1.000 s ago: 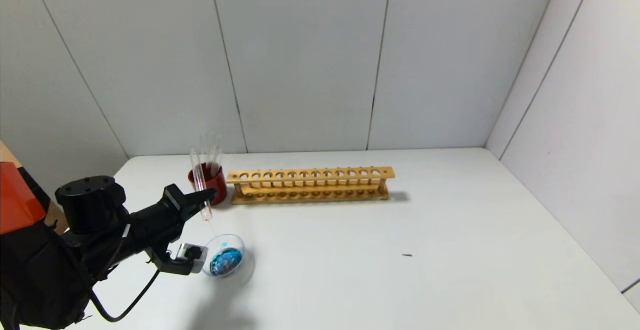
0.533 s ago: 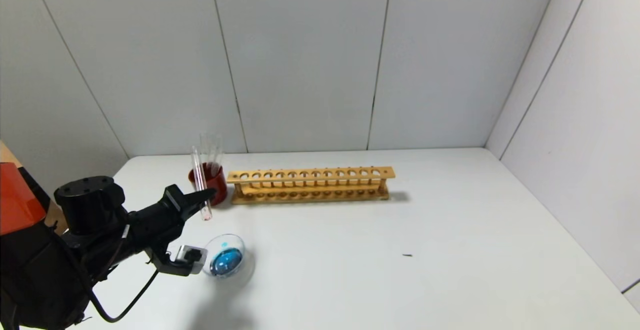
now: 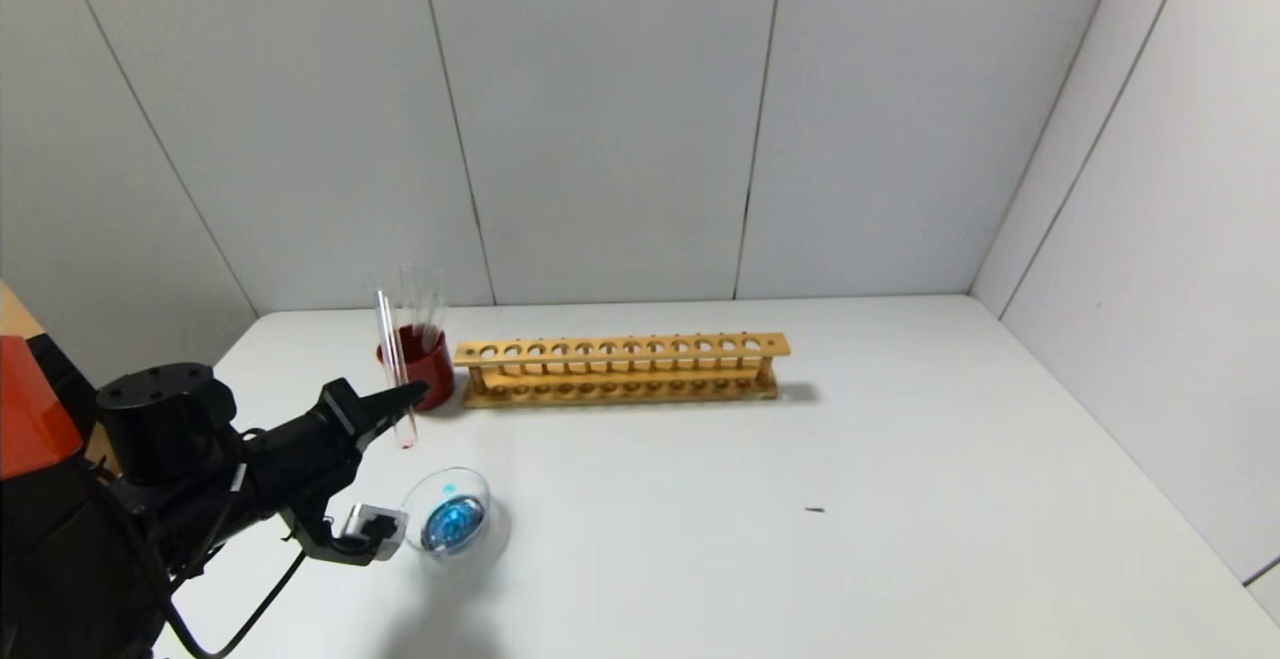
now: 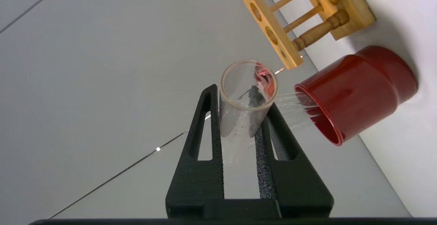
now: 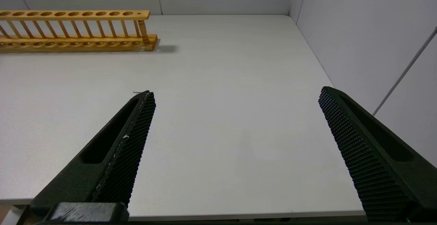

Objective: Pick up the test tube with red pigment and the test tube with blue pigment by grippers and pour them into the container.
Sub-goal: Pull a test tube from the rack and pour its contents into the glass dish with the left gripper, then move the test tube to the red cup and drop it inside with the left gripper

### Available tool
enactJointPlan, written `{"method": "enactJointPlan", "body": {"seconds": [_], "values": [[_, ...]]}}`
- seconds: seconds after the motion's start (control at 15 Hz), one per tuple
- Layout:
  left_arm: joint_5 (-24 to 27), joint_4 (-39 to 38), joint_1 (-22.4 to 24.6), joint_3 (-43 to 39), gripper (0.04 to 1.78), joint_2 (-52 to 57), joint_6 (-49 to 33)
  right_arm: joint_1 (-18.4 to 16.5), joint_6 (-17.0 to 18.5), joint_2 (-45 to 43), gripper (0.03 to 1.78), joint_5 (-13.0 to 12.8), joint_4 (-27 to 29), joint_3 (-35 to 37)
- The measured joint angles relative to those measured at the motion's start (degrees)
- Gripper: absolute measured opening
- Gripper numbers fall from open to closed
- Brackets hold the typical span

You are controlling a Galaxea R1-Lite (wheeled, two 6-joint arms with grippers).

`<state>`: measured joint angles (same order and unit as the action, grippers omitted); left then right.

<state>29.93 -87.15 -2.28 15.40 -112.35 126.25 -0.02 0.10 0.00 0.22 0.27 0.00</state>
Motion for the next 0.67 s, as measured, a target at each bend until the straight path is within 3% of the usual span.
{"method": "enactJointPlan", "body": {"seconds": [0.13, 0.27, 0.67], "values": [[-1.57, 0.00, -0.04, 0.20, 0.31, 1.10, -1.44, 0.00, 0.00, 0.00, 1.75, 0.00, -0.02, 0.00], [-7.58, 0.00, -0.33, 0.39, 0.31, 3.23, -7.36, 0.02, 0.00, 0.00, 1.75, 0.02, 0.00, 0.00], [-39.13, -0.02, -5.88, 2.54, 0.31, 10.81, -35.54, 0.02, 0.00, 0.00, 1.75, 0.02, 0.00, 0.00]]}}
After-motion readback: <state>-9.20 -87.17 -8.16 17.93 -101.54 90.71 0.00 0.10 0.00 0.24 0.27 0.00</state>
